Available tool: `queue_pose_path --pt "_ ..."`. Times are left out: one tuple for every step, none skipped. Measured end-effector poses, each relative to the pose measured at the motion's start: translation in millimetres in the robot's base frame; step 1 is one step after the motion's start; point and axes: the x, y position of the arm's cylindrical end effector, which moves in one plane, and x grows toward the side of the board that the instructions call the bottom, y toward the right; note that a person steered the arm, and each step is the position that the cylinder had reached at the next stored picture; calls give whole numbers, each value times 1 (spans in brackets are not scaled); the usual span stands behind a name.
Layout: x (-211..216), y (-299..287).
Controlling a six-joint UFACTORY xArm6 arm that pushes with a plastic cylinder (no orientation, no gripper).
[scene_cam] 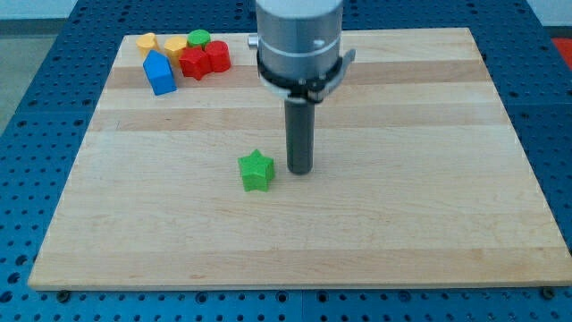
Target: Push the green star to the group of blocks
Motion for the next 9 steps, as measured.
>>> queue_pose_path --pt "17 -14" --pt "12 -52" --pt "-3 -87" --pt "-19 -117" --pt "-32 -121" --pt "-56 -121" --pt "-81 -121" --pt "-102 -121" --pt "-106 -119"
